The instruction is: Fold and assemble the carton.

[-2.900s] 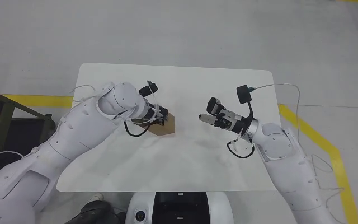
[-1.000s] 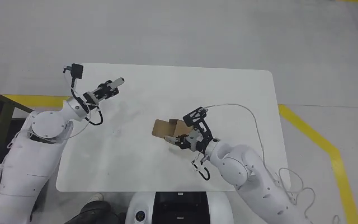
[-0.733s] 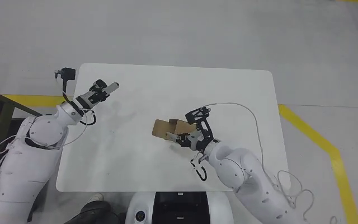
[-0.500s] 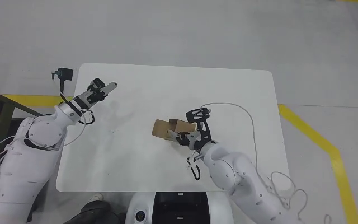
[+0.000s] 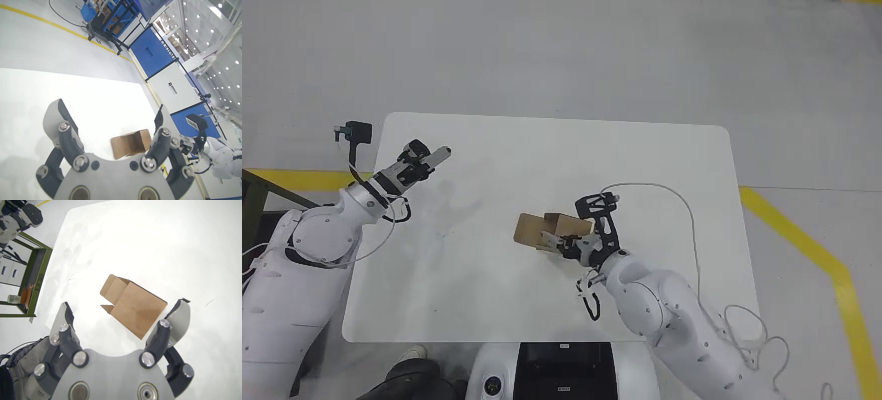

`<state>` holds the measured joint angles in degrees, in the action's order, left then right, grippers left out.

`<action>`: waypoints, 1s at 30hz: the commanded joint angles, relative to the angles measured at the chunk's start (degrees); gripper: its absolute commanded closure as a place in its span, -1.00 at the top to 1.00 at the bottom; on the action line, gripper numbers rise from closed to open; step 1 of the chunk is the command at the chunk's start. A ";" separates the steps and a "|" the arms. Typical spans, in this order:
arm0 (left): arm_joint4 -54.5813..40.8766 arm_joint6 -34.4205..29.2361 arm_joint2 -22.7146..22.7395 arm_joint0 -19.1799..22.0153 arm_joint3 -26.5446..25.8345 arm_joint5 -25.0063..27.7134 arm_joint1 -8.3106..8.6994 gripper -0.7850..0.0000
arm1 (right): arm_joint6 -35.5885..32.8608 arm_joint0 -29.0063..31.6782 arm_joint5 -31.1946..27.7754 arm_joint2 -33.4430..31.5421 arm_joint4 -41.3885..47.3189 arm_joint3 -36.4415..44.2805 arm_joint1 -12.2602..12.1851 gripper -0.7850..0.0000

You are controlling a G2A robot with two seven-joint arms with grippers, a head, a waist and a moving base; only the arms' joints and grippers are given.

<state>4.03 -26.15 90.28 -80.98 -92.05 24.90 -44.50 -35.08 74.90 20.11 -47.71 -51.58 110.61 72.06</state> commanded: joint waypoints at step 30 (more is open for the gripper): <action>0.00 0.00 0.00 0.00 0.00 0.00 0.00 1.00 | -6.91 4.43 4.21 4.36 3.15 -0.32 2.27 1.00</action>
<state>4.03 -26.15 90.28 -80.98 -92.05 24.90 -44.50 -41.97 79.45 24.52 -43.34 -48.83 110.46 74.27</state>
